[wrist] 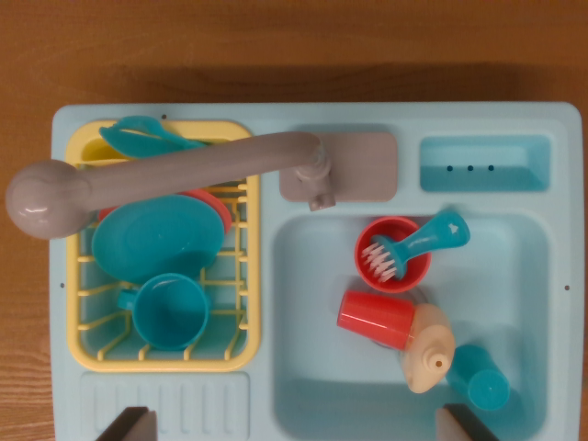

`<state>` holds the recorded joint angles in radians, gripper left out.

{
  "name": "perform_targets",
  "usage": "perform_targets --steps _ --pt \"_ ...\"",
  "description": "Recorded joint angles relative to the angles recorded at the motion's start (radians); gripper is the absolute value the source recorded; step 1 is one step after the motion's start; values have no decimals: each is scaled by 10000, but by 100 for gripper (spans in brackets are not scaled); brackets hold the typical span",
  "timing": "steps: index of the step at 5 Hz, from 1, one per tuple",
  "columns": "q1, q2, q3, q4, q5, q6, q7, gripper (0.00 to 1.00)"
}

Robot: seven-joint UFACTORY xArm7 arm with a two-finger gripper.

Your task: Pick detergent from the sink

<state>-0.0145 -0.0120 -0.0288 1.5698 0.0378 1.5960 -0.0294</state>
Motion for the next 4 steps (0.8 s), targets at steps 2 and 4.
perform_targets --steps 2,4 --pt "-3 6 -3 -22 3 -25 -2 0" --pt "-19 31 -19 -120 15 -129 -8 0"
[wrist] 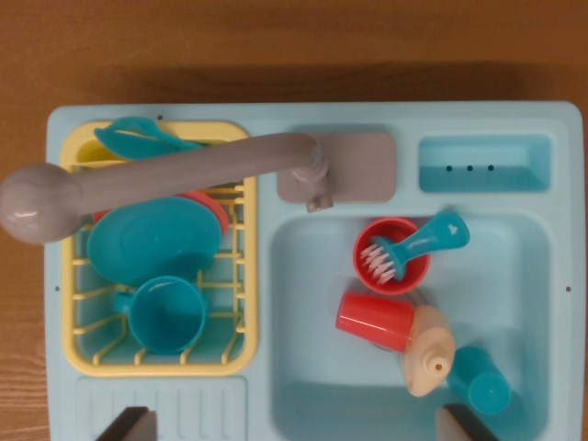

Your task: Pick detergent from the sink

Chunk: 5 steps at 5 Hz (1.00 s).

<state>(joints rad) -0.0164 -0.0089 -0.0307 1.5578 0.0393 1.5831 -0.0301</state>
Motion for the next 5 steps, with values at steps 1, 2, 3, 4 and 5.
perform_targets --steps 1,2,3,4,5 --pt "-28 43 -27 -168 22 -178 -10 0" --pt "-28 43 -27 -168 22 -178 -10 0" --pt "-65 99 -62 -385 49 -409 -23 0" --pt "-65 99 -62 -385 49 -409 -23 0" --pt "-112 171 -108 -666 86 -708 -40 0"
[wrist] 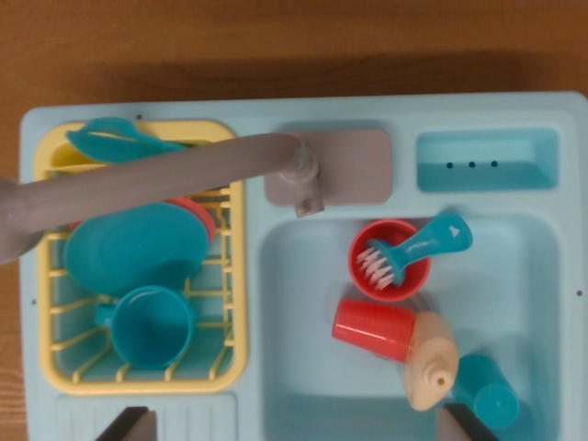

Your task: Pick detergent from the sink

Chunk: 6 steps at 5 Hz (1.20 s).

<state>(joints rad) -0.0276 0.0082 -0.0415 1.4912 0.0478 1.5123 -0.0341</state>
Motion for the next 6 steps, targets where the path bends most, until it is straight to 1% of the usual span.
perform_targets --steps 1,2,3,4,5,6 --pt "0 0 0 0 0 0 0 0" --pt "-55 84 -53 -328 42 -349 -20 0" --pt "-55 84 -53 -328 42 -349 -20 0" --pt "-117 178 -113 -695 89 -739 -42 0" --pt "-117 178 -113 -695 89 -739 -42 0" --pt "-184 281 -178 -1097 141 -1166 -66 0"
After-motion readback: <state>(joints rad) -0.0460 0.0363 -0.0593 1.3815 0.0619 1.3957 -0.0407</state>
